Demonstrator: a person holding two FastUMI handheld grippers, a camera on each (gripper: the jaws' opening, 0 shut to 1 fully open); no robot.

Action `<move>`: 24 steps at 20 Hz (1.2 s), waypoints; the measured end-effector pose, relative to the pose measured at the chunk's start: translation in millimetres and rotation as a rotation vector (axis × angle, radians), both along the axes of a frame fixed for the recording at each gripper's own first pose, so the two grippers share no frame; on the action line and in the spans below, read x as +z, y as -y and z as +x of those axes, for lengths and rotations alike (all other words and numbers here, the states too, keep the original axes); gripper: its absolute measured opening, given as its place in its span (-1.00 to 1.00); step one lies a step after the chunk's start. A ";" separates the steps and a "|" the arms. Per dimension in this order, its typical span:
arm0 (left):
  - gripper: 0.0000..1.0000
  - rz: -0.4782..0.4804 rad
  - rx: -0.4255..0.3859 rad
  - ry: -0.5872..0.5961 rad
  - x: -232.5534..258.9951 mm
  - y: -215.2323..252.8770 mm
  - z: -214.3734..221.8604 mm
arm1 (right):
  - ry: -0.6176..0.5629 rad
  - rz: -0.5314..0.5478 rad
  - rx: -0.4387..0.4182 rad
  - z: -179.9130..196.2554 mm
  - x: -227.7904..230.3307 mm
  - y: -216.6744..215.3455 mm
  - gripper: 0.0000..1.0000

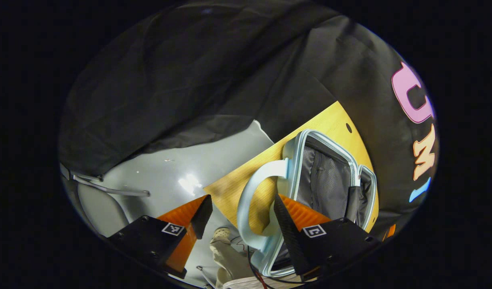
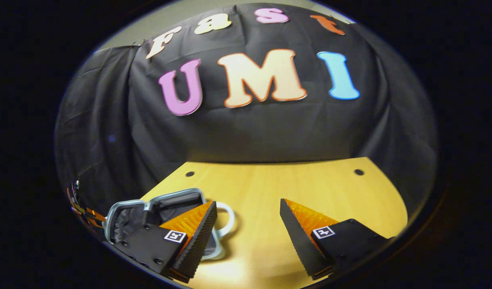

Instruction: First open the suitcase, pack the skin care products into it, and then close the suitcase.

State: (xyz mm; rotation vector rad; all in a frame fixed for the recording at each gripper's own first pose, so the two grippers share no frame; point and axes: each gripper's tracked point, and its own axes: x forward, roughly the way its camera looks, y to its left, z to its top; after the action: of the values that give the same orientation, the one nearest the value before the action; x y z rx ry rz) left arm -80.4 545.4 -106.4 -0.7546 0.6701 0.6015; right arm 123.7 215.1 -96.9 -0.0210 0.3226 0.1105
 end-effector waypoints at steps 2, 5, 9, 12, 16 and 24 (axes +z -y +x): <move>0.71 -0.002 0.011 -0.002 -4.0 -5.4 2.3 | 0.057 -0.005 -0.082 -4.4 20.7 36.2 0.96; 0.48 -0.036 0.027 0.011 -9.3 -5.5 8.7 | 0.089 0.017 -0.178 -16.9 36.2 78.0 0.96; -0.44 -0.097 0.053 0.022 -19.0 -1.2 14.2 | 0.120 0.065 -0.268 -35.8 46.0 116.5 0.95; -0.72 -0.070 0.052 0.076 -8.7 -1.1 16.8 | 0.121 0.060 -0.290 -47.1 42.2 129.1 0.95; -0.91 -0.001 0.042 0.104 25.2 8.2 18.5 | 0.109 0.033 -0.281 -51.5 37.4 133.5 0.95; -0.93 0.173 -0.063 0.308 196.9 88.4 52.9 | 0.082 0.047 -0.212 -54.5 27.0 151.0 0.95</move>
State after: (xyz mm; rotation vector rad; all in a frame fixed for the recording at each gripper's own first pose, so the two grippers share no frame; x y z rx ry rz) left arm -27.6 457.0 90.4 -0.6443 0.3511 0.4662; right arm 69.2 64.1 -69.9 0.0555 0.2387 -0.0927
